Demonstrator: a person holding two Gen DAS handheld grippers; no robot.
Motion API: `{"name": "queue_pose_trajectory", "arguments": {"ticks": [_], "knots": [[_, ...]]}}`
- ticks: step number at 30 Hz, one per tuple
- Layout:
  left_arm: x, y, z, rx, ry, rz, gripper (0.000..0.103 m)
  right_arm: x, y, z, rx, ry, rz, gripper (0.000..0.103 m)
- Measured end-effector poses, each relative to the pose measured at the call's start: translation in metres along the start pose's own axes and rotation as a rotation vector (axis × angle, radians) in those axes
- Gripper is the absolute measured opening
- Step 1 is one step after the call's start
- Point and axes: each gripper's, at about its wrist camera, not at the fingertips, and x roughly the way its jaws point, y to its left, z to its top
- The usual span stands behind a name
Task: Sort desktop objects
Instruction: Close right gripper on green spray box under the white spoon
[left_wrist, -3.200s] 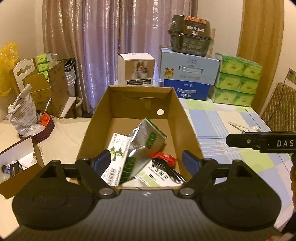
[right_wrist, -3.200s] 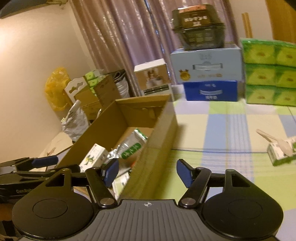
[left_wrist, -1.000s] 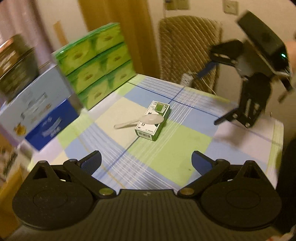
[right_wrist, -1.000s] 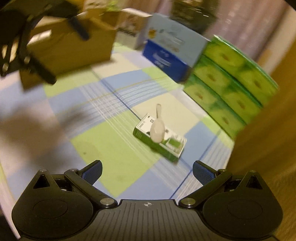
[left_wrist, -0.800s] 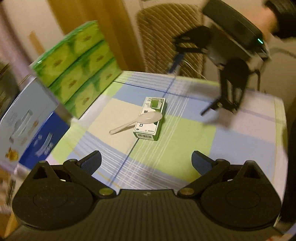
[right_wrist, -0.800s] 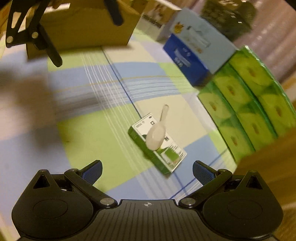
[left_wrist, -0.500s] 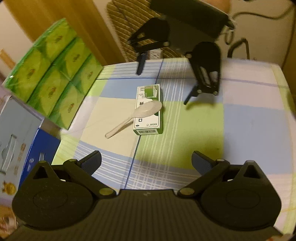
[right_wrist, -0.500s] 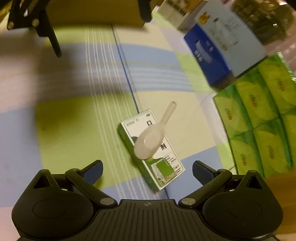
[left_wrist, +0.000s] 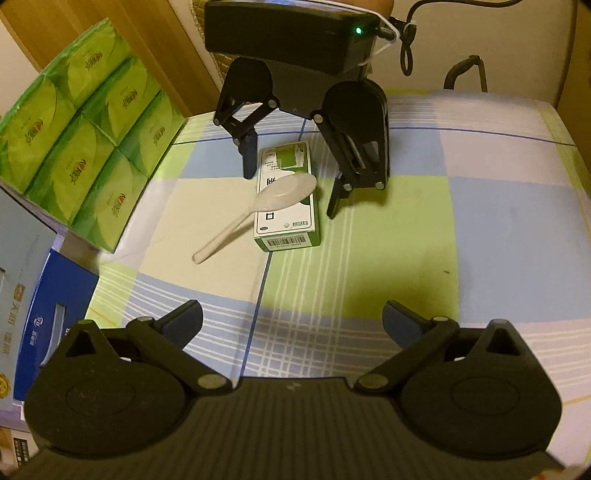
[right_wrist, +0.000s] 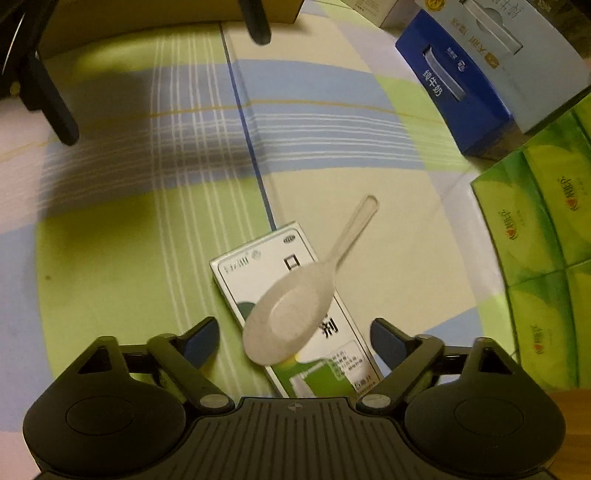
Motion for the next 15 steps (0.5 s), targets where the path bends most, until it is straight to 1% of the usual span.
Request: {"name": "queue_pose_trajectory", "arguments": {"ticks": [3,6,10,14,15], "knots": [[0.0,0.0,-0.001,0.004,0.0,0.001,0.102,-0.002,0.003,0.003,-0.01,0.008,0.002,0.066],[-0.003,-0.002,0.0,0.01,-0.004,-0.001,0.102,-0.004,0.012,0.003,-0.022,0.013,0.008,0.059],[-0.007,-0.009,0.001,0.027,-0.007,-0.01,0.102,-0.011,0.034,0.004,-0.045,0.002,0.027,0.058],[-0.01,-0.021,0.002,0.036,-0.008,-0.025,0.102,-0.02,0.069,0.006,-0.1,-0.017,0.019,0.057],[-0.011,-0.025,0.002,0.041,-0.008,-0.032,0.102,-0.026,0.087,0.006,-0.116,-0.03,0.026,0.056]]}}
